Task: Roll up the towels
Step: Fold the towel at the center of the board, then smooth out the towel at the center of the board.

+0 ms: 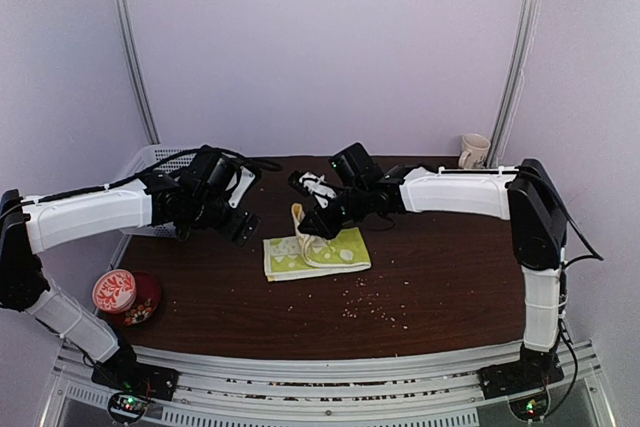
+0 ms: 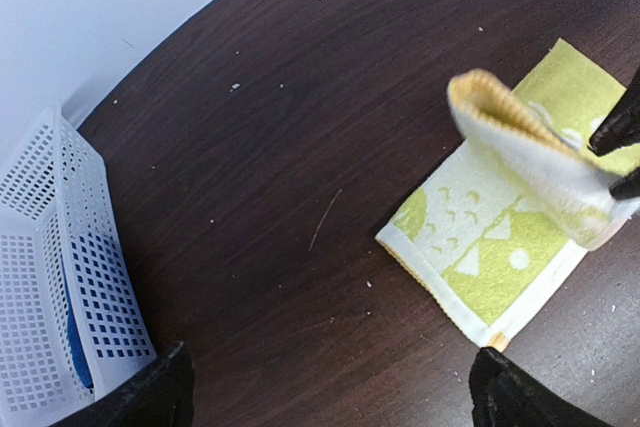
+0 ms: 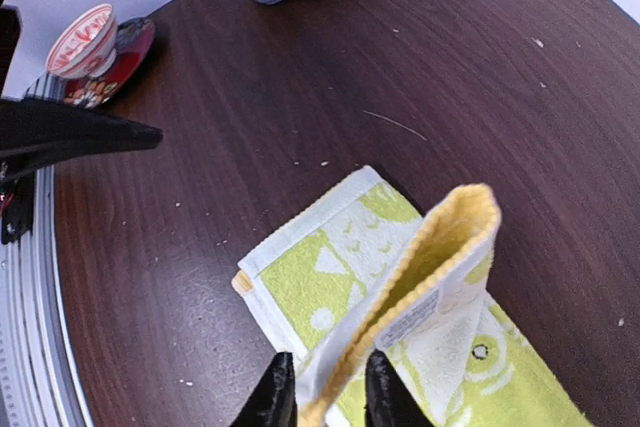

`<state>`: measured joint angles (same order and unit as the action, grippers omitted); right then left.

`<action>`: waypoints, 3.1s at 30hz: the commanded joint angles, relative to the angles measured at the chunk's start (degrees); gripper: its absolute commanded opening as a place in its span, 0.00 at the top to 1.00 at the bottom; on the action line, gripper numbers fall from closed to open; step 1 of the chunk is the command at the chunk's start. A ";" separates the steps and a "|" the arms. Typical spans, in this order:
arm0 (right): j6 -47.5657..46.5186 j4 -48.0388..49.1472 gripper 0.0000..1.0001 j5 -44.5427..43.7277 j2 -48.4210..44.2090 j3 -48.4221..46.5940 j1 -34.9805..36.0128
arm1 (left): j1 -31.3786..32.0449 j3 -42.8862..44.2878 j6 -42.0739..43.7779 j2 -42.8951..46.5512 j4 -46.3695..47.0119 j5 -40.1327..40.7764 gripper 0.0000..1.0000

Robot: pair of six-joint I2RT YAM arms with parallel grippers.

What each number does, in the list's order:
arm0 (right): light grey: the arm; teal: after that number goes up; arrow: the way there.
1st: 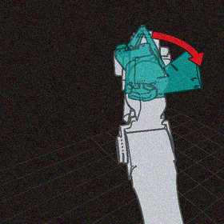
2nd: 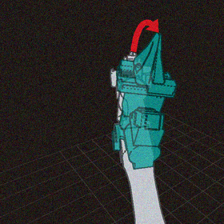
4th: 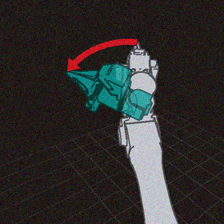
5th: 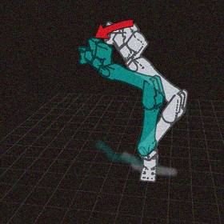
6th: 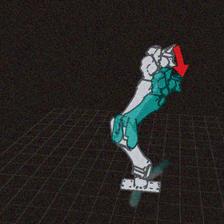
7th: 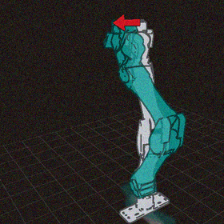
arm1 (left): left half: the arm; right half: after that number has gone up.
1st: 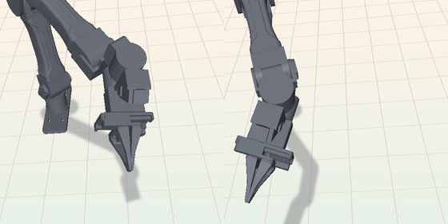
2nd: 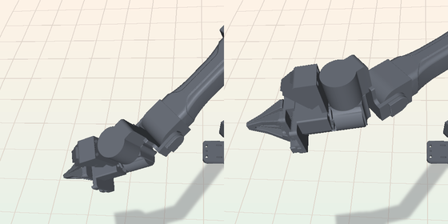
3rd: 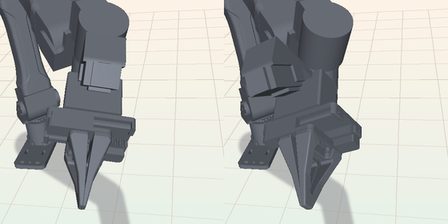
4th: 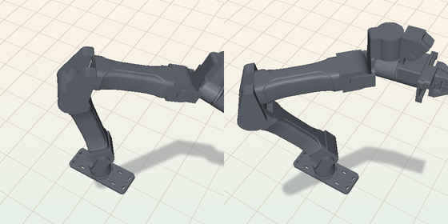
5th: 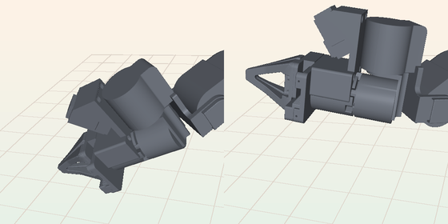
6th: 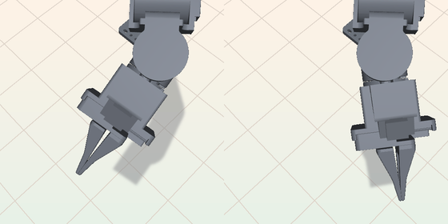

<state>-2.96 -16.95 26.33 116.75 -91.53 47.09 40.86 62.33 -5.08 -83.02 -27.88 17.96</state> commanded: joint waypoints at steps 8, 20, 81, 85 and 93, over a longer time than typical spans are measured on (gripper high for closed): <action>-0.93 -1.41 0.39 10.67 2.52 -4.95 0.70 | -0.39 -0.36 -0.42 1.13 2.29 -0.78 0.02; 0.51 2.90 0.70 9.41 -2.56 3.33 -11.15 | -0.51 0.03 0.08 -5.68 6.86 -18.36 0.13; -1.54 -0.78 0.74 16.63 0.50 4.65 -18.47 | 0.95 9.00 -9.77 -15.49 12.02 -20.91 0.11; -5.63 -5.08 0.83 19.08 -0.72 7.11 -18.52 | -0.91 6.69 -10.70 -16.65 17.35 -24.73 0.34; -10.14 -9.81 1.00 25.21 1.92 8.10 -18.36 | -2.63 5.08 -12.15 -22.19 25.29 -30.18 0.85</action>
<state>-9.37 -21.85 46.76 116.55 -83.11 28.84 38.94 68.12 -16.82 -102.00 -8.99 -8.29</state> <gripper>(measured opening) 0.015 0.260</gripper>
